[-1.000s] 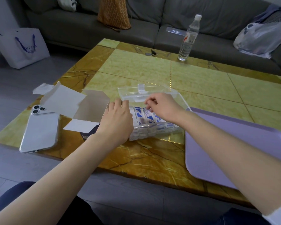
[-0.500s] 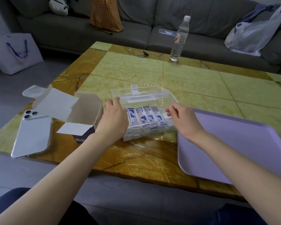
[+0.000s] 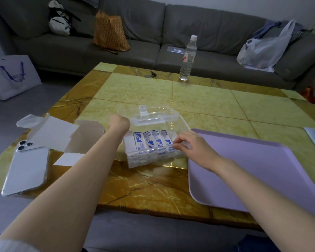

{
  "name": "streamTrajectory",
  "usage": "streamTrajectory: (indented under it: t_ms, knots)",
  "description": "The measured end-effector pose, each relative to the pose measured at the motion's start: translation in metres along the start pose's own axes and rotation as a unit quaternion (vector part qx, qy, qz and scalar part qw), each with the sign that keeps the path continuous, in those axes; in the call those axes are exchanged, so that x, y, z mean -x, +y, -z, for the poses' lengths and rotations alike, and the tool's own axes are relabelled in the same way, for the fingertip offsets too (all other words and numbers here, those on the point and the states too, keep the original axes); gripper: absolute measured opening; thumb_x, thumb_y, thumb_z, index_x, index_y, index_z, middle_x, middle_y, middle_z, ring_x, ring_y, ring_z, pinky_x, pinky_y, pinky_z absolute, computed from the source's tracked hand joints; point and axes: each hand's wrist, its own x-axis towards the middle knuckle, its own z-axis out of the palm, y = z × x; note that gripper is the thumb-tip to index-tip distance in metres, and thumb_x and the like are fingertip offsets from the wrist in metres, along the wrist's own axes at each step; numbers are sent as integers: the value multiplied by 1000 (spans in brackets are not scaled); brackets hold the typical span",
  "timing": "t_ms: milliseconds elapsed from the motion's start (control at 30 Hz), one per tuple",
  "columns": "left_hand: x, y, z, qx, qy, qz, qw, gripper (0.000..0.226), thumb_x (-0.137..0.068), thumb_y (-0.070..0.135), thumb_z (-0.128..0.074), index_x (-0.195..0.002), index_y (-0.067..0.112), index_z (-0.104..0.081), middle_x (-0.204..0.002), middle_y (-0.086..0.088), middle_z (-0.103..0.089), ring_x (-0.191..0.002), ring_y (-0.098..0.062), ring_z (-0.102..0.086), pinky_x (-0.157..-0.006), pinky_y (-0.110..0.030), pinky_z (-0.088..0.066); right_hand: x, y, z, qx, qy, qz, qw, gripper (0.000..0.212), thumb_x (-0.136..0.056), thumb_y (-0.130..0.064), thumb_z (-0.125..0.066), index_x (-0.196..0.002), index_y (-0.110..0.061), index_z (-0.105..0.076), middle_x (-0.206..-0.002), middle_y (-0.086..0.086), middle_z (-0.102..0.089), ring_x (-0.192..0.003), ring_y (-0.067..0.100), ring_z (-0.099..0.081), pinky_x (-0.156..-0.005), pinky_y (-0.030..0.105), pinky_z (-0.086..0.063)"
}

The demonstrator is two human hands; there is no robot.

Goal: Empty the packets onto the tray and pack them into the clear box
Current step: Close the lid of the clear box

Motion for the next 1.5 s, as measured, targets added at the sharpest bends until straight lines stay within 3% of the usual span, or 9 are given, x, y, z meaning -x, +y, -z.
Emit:
streamTrajectory:
  t_ms: [200,500,700,833,967,1033,1100,1167,1500]
  knots:
    - [-3,3,4,66,33,-18,997,50,-93,-6,-31,-141,-5,-18,-142,-20,-34,-130,-34,-35,-101,-38,-35,-3,-5,4,-12,-4,-14,1000,15,-89,-25,-61,-88,-11,-68,-91,-2,-63,-93,9,-47,-75,6,-33]
    - [7,-1,26,31,59,-153,986,47,-80,0,-54,-124,9,-40,-119,-10,-46,-118,-29,-38,-101,-47,-38,2,-11,4,75,83,-42,993,18,-83,-35,-66,-90,-20,-73,-92,-4,-65,-97,14,-46,-79,24,-33]
    - [56,-13,32,-68,90,-343,933,33,-85,0,-53,-116,10,-50,-116,-3,-43,-116,-21,-36,-93,-26,-28,14,-12,-1,41,126,-50,990,25,-87,-32,-61,-95,-9,-66,-100,2,-55,-102,16,-49,-81,22,-37]
    - [79,-34,29,-185,61,-416,888,38,-80,6,-58,-116,14,-49,-117,-5,-44,-113,-23,-37,-92,-32,-33,27,-20,2,60,173,-10,983,24,-92,-30,-55,-84,-8,-62,-88,2,-57,-85,20,-54,-69,30,-42]
    - [91,-51,27,-268,33,-427,863,43,-82,23,-62,-122,18,-49,-121,-2,-41,-115,-21,-35,-93,-27,-27,29,-39,10,86,204,89,971,14,-90,-23,-59,-91,-10,-62,-92,0,-59,-91,16,-53,-73,26,-44]
    - [94,-54,26,-273,23,-426,862,42,-84,26,-60,-124,19,-49,-123,-1,-41,-118,-20,-34,-96,-28,-29,23,-46,12,83,129,108,982,21,-89,-22,-61,-108,-12,-61,-110,-1,-57,-108,14,-49,-89,18,-36]
    - [95,-56,26,-273,20,-429,861,41,-85,23,-60,-125,18,-49,-124,-2,-41,-119,-20,-33,-97,-29,-31,14,-48,9,104,54,100,988,34,-88,-19,-63,-121,-15,-57,-125,-3,-50,-121,12,-40,-91,13,-27]
    - [95,-58,27,-283,19,-433,856,42,-85,18,-58,-125,18,-48,-125,-1,-40,-120,-19,-32,-96,-28,-32,7,-49,4,117,28,79,990,43,-85,-14,-64,-126,-20,-54,-130,-6,-48,-124,11,-39,-91,18,-33]
    - [96,-57,31,-288,-19,-424,859,43,-89,13,-52,-131,20,-44,-132,1,-36,-125,-17,-27,-101,-27,-30,8,-34,-15,89,135,79,984,47,-72,-13,-77,-117,-16,-63,-118,-2,-62,-114,18,-54,-91,28,-43]
